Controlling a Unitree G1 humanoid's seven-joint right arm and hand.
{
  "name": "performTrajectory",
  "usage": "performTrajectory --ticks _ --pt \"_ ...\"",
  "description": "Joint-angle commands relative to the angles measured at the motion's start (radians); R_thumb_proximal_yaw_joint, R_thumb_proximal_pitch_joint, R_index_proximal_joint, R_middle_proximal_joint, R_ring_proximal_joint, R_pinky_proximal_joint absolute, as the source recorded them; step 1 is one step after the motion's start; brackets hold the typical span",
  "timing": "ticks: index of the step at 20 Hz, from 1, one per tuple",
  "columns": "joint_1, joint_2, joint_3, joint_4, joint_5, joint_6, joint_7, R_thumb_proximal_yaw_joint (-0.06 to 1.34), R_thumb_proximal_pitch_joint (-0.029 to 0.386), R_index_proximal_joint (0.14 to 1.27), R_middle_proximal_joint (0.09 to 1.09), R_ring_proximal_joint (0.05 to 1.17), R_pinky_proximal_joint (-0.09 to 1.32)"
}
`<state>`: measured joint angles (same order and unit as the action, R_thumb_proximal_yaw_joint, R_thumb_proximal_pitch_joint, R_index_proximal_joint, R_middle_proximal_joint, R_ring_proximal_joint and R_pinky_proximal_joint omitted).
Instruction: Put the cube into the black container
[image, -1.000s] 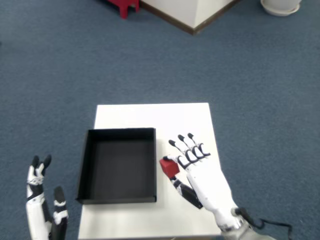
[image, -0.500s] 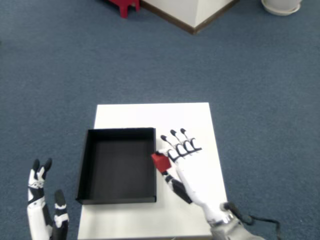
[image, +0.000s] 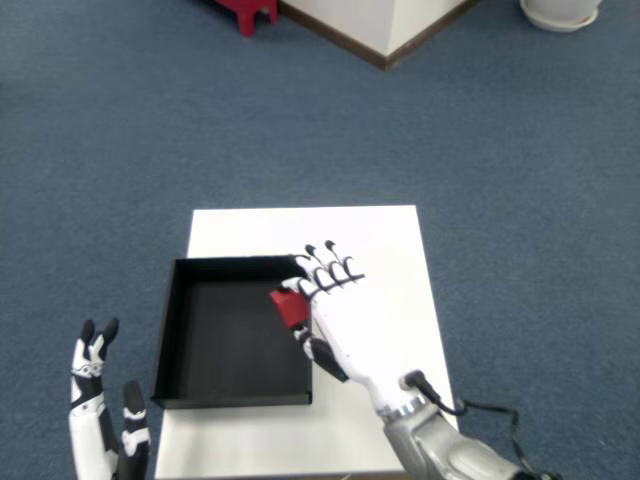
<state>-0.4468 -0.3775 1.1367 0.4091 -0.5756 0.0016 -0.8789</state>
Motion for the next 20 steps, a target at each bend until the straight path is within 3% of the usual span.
performTrajectory --ticks 1,6,13,20 --pt "-0.079 0.028 -0.013 -0.011 -0.011 0.0 -0.011 1.25 0.198 1.02 0.26 0.21 0.07" --pt "-0.108 0.079 0.004 0.044 -0.029 0.002 -0.014 1.26 0.2 1.03 0.28 0.23 0.1" --pt "-0.184 0.187 0.023 0.227 -0.028 -0.027 0.005 1.27 0.202 1.03 0.31 0.26 0.14" --pt "-0.214 0.203 0.089 0.315 0.009 -0.06 -0.024 1.27 0.202 1.03 0.34 0.28 0.17"
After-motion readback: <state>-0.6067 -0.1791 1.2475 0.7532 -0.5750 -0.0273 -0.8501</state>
